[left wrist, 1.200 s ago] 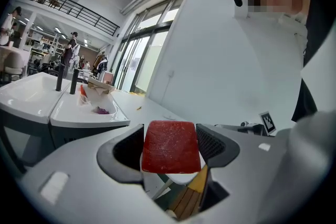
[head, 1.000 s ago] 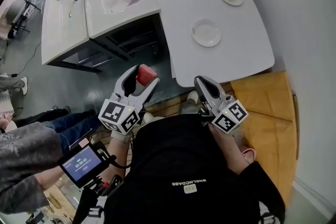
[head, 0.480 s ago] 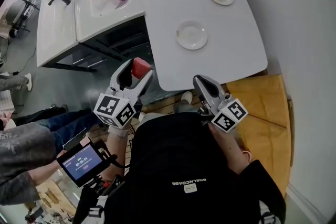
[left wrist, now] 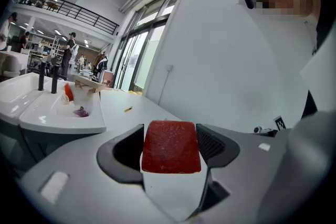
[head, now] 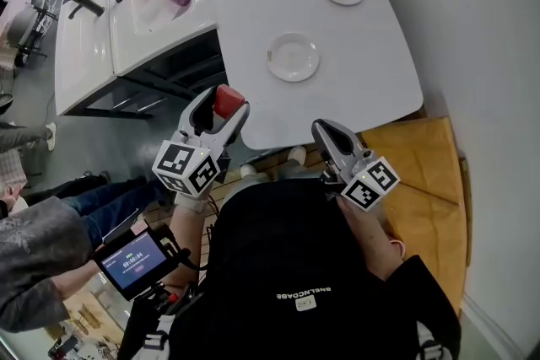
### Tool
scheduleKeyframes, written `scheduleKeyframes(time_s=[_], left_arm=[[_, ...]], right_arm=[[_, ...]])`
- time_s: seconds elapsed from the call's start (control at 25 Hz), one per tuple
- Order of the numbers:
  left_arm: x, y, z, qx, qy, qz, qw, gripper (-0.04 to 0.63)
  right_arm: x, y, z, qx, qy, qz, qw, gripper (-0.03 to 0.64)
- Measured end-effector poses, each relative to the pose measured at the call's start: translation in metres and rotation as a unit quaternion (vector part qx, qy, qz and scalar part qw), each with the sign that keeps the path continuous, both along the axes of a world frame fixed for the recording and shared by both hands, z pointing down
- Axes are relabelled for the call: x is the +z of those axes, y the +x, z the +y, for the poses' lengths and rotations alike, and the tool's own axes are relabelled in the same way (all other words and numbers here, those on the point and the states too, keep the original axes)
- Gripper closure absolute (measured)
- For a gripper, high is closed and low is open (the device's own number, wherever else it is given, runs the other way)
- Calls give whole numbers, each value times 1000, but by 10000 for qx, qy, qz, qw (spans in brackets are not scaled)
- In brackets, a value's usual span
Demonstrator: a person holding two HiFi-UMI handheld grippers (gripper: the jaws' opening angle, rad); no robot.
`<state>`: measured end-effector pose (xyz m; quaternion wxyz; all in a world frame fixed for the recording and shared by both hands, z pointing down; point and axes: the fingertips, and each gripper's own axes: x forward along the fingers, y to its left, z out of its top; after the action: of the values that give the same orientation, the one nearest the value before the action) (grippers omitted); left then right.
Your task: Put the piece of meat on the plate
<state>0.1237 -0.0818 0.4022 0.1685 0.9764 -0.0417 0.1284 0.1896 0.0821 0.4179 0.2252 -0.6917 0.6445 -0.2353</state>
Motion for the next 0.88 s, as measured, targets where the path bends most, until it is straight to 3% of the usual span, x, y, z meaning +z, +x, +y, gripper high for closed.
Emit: scheduleKeyframes(time_s=[0.4, 0.88], left_arm=[[18, 33, 20, 645, 132, -48, 9978, 264], [70, 111, -2, 1183, 109, -242, 9926, 264]], right_arm=[[12, -2, 39, 659, 48, 20, 9978, 612], [32, 41, 74, 1678, -213, 178, 9854, 612]])
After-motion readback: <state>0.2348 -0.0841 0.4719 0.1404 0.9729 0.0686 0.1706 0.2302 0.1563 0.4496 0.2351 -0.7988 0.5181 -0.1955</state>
